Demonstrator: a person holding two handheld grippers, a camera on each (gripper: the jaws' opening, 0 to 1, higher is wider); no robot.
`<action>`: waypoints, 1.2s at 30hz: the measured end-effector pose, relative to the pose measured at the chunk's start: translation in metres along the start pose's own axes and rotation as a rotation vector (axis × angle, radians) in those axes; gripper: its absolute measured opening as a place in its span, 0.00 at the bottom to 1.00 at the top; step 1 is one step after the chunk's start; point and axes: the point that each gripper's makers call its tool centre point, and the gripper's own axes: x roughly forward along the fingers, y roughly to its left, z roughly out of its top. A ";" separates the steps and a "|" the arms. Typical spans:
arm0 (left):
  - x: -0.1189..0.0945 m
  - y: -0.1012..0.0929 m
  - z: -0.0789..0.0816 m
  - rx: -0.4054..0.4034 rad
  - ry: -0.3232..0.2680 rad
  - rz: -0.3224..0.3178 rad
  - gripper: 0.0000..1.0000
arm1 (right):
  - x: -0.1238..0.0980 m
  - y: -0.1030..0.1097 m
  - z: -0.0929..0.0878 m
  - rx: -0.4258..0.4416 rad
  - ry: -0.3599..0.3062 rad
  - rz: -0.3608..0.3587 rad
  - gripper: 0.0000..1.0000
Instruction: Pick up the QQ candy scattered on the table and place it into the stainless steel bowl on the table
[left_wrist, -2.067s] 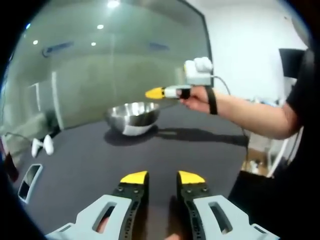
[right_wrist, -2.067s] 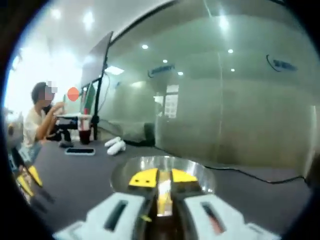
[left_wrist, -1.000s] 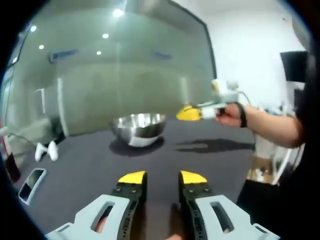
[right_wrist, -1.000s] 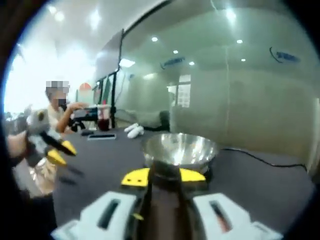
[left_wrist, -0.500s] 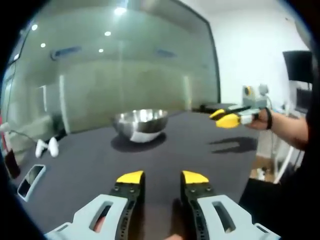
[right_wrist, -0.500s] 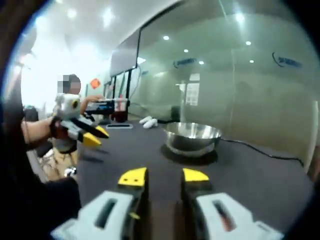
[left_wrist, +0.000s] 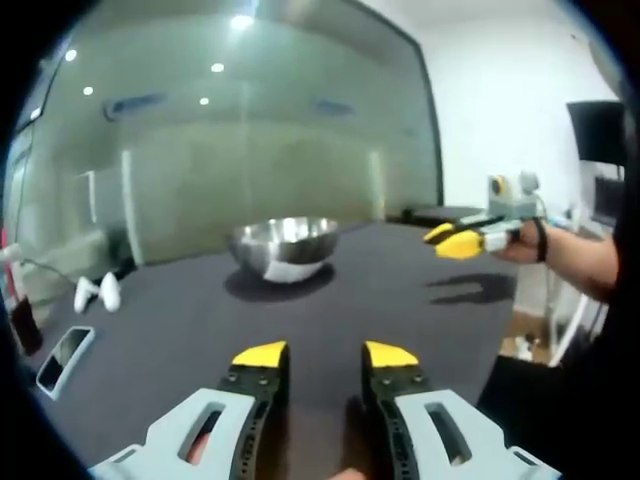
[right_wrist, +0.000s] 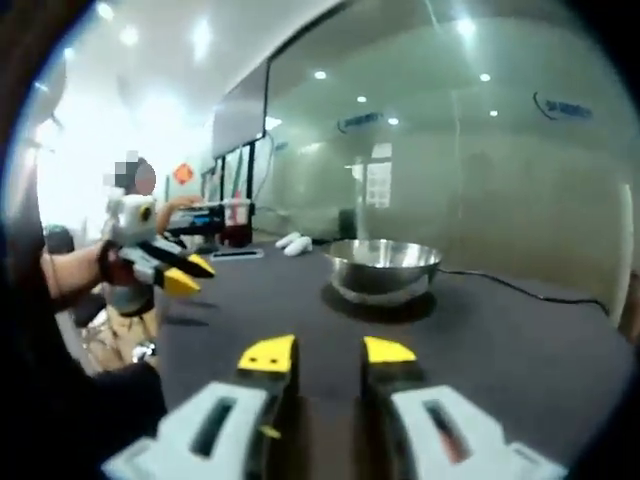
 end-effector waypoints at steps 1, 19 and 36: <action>0.000 0.000 0.000 0.001 0.002 -0.001 0.31 | 0.000 0.001 0.000 0.001 -0.002 0.001 0.25; 0.002 -0.001 -0.002 0.011 0.014 -0.007 0.31 | -0.001 -0.001 -0.005 0.000 0.015 0.013 0.25; 0.002 -0.001 -0.005 0.006 0.019 -0.006 0.31 | 0.000 0.003 -0.010 0.003 0.023 0.028 0.25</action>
